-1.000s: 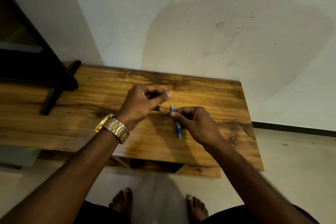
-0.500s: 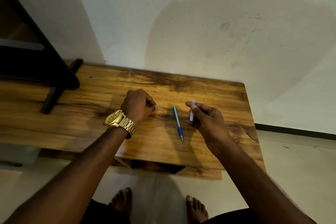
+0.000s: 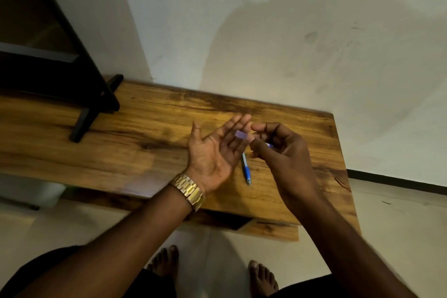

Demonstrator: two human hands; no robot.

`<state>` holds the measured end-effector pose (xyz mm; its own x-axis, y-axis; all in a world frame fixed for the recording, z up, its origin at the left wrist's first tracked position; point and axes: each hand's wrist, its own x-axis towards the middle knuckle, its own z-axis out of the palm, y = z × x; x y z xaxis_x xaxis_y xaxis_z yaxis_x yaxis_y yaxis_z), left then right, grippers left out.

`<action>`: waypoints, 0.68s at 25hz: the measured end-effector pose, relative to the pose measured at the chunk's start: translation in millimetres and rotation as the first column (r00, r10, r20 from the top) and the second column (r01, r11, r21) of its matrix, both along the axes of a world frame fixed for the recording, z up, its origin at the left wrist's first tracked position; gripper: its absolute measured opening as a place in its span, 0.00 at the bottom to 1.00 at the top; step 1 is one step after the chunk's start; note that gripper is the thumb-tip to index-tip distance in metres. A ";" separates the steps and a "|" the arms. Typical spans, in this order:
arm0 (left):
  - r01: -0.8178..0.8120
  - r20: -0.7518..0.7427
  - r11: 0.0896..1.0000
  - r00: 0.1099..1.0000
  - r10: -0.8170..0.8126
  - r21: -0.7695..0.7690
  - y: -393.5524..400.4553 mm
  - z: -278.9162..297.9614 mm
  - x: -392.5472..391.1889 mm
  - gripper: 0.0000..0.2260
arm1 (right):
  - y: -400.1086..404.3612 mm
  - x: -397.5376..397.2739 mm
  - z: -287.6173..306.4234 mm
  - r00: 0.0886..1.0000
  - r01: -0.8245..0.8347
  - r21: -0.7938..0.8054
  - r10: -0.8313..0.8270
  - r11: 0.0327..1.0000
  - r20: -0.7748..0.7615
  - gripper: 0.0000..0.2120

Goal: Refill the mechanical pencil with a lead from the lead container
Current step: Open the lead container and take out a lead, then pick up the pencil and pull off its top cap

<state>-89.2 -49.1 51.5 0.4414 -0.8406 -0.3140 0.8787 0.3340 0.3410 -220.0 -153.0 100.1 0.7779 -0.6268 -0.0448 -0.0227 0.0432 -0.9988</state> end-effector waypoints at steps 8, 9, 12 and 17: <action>0.006 0.003 0.983 1.000 -0.005 -0.185 -5.6 -6.6 -25.7 0.43 | 11.5 5.7 2.1 0.978 -0.060 -0.462 -0.041 0.885 -0.206 0.10; -0.003 -0.002 0.985 1.000 0.003 -0.172 -7.0 -5.8 -25.4 0.42 | 11.0 5.6 3.1 0.978 -0.056 -0.511 -0.056 0.858 -0.201 0.12; -0.009 -0.024 0.986 1.000 0.005 -0.168 -7.7 -3.1 -25.9 0.39 | 11.4 4.0 8.0 0.988 -0.029 -0.699 -0.087 0.714 -0.130 0.18; -0.023 -0.008 0.991 1.000 0.022 -0.129 -5.8 3.4 -27.2 0.39 | 12.7 1.9 11.0 0.993 0.024 -0.784 -0.103 0.621 -0.051 0.18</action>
